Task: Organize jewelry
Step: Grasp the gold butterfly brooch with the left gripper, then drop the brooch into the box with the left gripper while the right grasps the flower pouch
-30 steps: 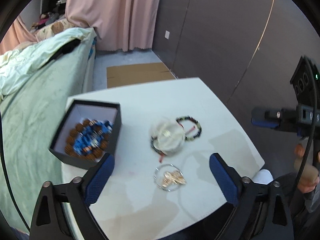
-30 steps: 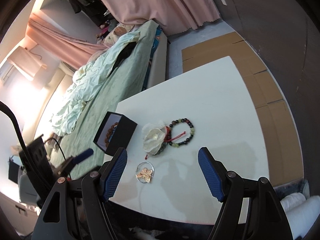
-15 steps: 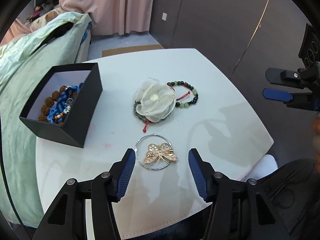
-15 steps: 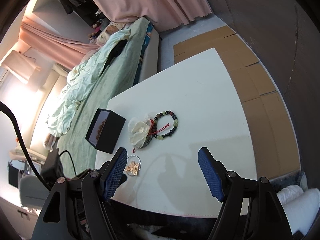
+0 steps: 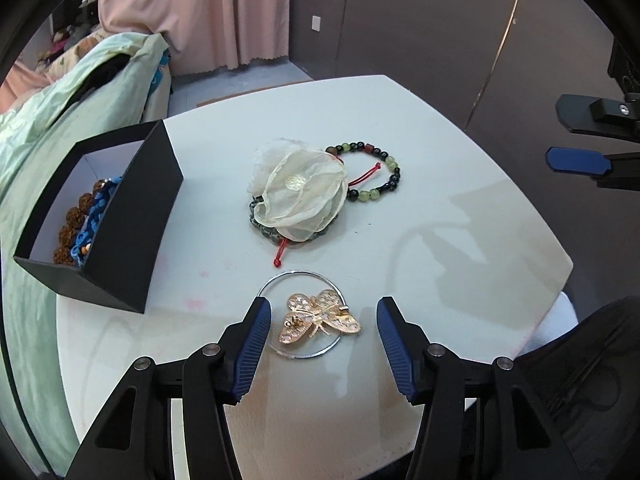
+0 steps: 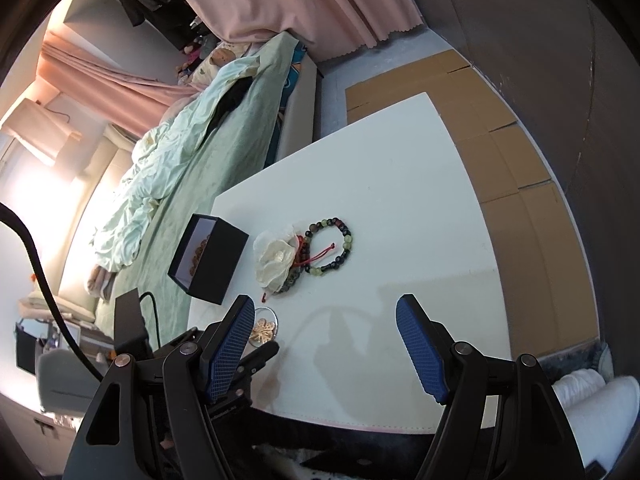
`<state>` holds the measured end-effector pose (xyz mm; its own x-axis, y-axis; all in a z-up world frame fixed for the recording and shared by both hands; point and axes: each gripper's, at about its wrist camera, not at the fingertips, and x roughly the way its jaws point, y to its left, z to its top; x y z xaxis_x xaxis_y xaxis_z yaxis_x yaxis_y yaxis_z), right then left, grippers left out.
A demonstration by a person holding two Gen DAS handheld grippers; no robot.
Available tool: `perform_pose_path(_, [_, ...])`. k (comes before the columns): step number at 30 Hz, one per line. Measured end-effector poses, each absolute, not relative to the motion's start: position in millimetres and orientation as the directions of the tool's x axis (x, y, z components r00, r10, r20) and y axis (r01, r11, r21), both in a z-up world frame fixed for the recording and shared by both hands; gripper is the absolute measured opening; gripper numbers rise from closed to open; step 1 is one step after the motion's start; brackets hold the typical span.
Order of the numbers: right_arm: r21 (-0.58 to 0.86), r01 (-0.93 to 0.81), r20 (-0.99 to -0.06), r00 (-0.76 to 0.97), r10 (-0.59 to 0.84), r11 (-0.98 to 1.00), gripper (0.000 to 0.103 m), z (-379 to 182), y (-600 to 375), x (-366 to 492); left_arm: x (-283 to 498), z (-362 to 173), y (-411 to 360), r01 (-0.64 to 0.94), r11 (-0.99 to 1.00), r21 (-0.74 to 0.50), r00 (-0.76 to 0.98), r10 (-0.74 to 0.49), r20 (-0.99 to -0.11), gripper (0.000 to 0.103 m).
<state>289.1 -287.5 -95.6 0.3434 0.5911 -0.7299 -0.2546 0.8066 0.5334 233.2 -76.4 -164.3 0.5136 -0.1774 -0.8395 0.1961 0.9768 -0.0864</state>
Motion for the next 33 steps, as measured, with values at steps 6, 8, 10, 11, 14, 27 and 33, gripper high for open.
perform_pose_path(6, [0.522,-0.259,-0.744,0.328,0.583,0.813,0.074,-102,-275,294,235,-167,-72,0.182,0.980,-0.079,0.516,-0.163,-0.841,0.041])
perform_pose_path(8, [0.521,-0.262,-0.752,0.310,0.582,0.813,0.074,-107,-268,297,236,-165,-68,0.176,0.979,-0.105,0.511,-0.182,-0.840,0.041])
perform_pose_path(10, [0.524,-0.271,-0.752,0.299,0.588,0.807,0.073,-110,-260,299,236,-162,-64,0.165,0.979,-0.119,0.518,-0.189,-0.834,0.041])
perform_pose_path(11, [0.526,-0.277,-0.749,0.296,0.592,0.804,0.072,-110,-256,299,236,-160,-61,0.159,0.979,-0.126,0.524,-0.192,-0.830,0.041])
perform_pose_path(14, [0.539,-0.280,-0.745,0.281,0.605,0.794,0.067,-113,-246,302,236,-150,-52,0.146,0.978,-0.147,0.541,-0.203,-0.816,0.041])
perform_pose_path(27, [0.648,-0.215,-0.705,0.193,0.682,0.731,0.046,-153,-213,331,235,-103,-17,0.107,0.979,-0.173,0.623,-0.202,-0.756,0.041])
perform_pose_path(33, [0.651,-0.204,-0.711,0.174,0.682,0.731,0.045,-165,-198,342,238,-89,1,0.082,0.982,-0.173,0.647,-0.184,-0.740,0.041])
